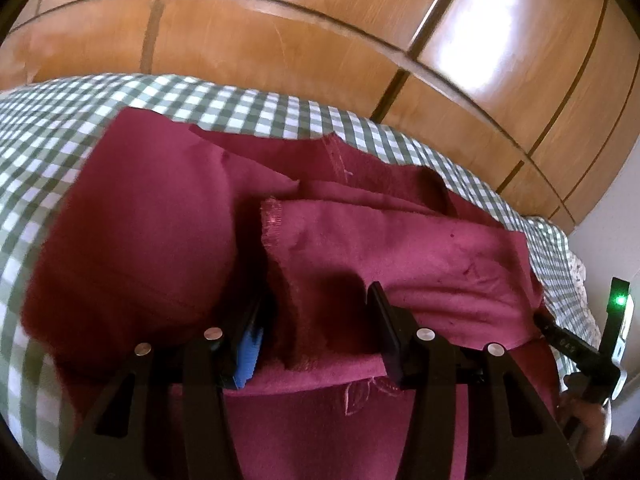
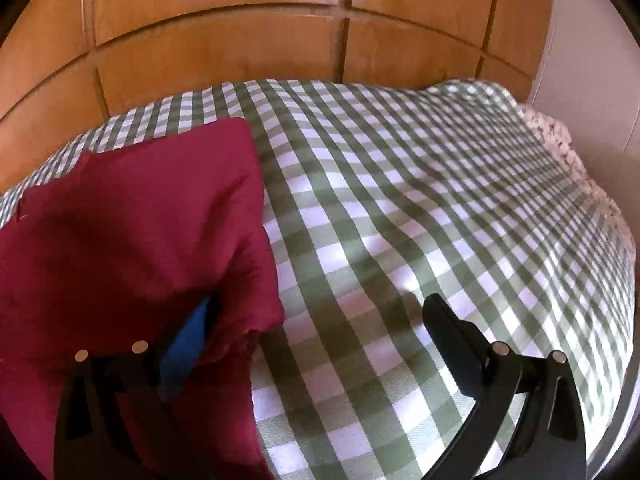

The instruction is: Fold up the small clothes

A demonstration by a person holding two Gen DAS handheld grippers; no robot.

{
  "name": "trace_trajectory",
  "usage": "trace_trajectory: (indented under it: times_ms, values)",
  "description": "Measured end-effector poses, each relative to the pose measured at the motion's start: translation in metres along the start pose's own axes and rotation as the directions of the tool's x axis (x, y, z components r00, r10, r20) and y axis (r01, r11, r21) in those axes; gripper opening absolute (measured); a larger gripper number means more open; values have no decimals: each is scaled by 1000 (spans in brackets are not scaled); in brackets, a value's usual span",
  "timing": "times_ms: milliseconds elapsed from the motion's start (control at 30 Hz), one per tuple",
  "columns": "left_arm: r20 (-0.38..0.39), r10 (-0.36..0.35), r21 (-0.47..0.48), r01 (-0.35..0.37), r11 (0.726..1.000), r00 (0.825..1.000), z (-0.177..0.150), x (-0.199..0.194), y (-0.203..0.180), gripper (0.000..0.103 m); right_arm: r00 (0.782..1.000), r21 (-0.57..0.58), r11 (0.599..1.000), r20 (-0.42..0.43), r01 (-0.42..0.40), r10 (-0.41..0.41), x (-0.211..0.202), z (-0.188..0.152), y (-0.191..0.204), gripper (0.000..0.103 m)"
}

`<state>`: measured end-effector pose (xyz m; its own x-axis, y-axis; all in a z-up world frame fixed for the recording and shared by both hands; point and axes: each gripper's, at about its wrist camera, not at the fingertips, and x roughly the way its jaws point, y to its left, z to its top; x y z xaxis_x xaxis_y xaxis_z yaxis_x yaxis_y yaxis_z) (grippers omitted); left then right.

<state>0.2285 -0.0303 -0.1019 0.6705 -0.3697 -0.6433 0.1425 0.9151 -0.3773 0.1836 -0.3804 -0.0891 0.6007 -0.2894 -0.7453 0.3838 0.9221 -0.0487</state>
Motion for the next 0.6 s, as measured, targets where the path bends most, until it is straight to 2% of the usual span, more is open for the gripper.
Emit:
trace_trajectory:
  times_ms: [100, 167, 233, 300, 333, 367, 467, 600]
  values:
    - [31, 18, -21, -18, 1000, 999, -6, -15, 4, 60, 999, 26, 999, -6, -31, 31, 1, 0, -6, 101]
    - [55, 32, -28, -31, 999, 998, -12, -28, 5, 61, 999, 33, 999, -5, -40, 40, 1, -1, -9, 101]
    - [64, 46, -35, -44, 998, 997, -18, -38, 7, 69, 999, 31, 999, -3, -36, 36, 0, 0, -9, 101]
    - [78, 47, -45, -44, 998, 996, -25, -49, 9, 71, 999, 31, 999, 7, -34, 34, -2, 0, -10, 101]
    - [79, 63, -54, -59, 997, 995, -29, -54, 11, 77, 999, 34, 999, 18, -33, 32, -4, 0, -10, 101]
    - [78, 80, -72, -74, 995, 994, -35, -60, 15, 78, 999, 36, 999, 27, -31, 30, -7, -1, -10, 101]
    - [80, 68, -102, -60, 993, 994, -46, -73, 24, 78, 998, 24, 999, 43, -38, 37, -18, -3, -9, 101]
    - [70, 75, -48, -71, 996, 995, -59, -84, 20, 78, 994, 2, 996, 59, -87, 87, -36, -7, -11, 101]
